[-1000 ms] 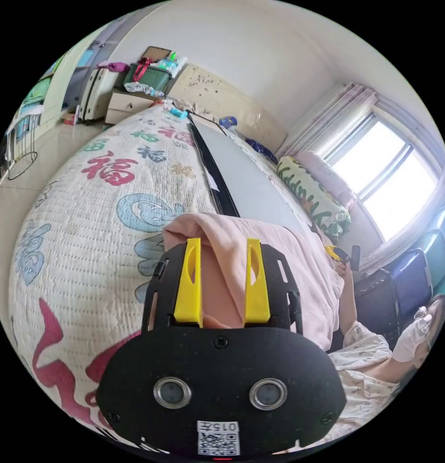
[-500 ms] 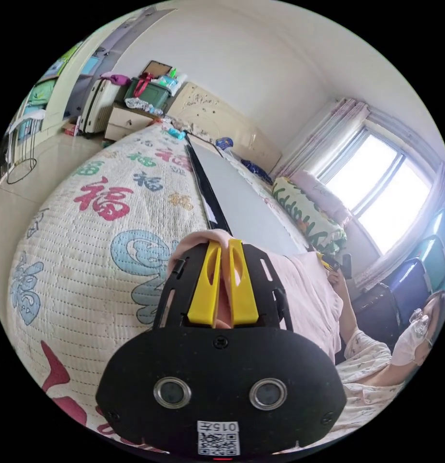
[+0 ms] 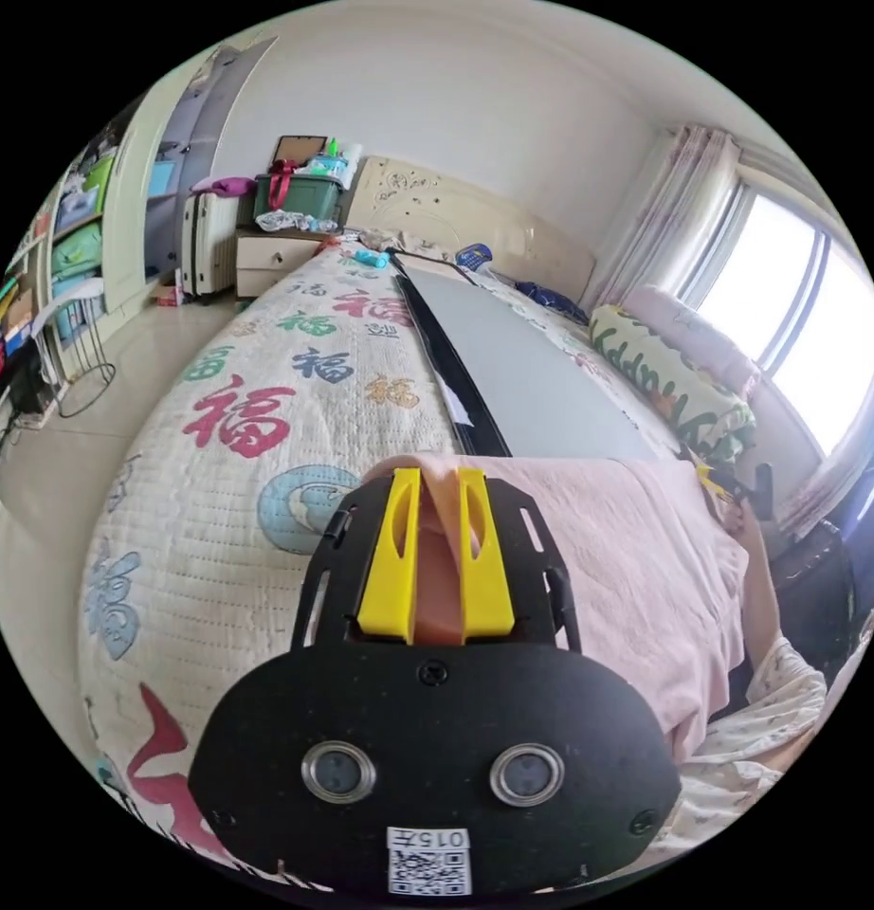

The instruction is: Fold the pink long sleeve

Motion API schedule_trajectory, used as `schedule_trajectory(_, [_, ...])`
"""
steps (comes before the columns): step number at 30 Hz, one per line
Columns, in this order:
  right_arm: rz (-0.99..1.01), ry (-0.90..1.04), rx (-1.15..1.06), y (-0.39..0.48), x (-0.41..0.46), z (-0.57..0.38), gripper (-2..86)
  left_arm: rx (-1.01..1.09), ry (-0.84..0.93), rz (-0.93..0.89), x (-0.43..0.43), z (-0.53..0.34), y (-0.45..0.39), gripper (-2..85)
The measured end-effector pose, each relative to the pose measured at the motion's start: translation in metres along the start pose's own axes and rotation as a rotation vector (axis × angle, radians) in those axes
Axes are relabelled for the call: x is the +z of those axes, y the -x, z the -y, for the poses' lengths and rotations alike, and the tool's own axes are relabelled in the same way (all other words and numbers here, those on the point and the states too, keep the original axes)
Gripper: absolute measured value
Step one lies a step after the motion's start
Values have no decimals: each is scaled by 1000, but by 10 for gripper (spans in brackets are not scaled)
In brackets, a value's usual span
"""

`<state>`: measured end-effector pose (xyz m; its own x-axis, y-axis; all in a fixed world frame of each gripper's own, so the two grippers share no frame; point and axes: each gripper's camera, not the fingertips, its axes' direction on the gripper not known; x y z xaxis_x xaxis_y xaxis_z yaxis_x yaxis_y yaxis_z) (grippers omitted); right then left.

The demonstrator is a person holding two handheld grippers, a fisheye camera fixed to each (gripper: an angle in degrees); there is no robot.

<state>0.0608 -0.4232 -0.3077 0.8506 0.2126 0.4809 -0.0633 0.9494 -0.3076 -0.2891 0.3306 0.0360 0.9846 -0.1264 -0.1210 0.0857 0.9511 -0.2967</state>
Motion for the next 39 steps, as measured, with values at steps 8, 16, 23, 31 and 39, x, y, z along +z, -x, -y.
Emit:
schedule_trajectory(8, [-10, 71, -366, 82, -125, -217, 98, 312, -149, -160, -194, 91, -77, 96])
schedule_trajectory(16, [11, -25, -354, 82, -152, -339, 118, 656, -119, -211, -224, 238, -284, 108])
schedule_trajectory(23, [-155, -192, -404, 78, -166, -368, 60, 765, 62, -310, -205, 347, -432, 119])
schedule_trajectory(31, [20, -321, -187, -5, -226, -386, -2, 880, 232, -86, -187, 454, -543, 116])
schedule_trajectory(39, [70, -403, -136, -54, -265, -405, -8, 917, 443, 155, -146, 510, -566, 84])
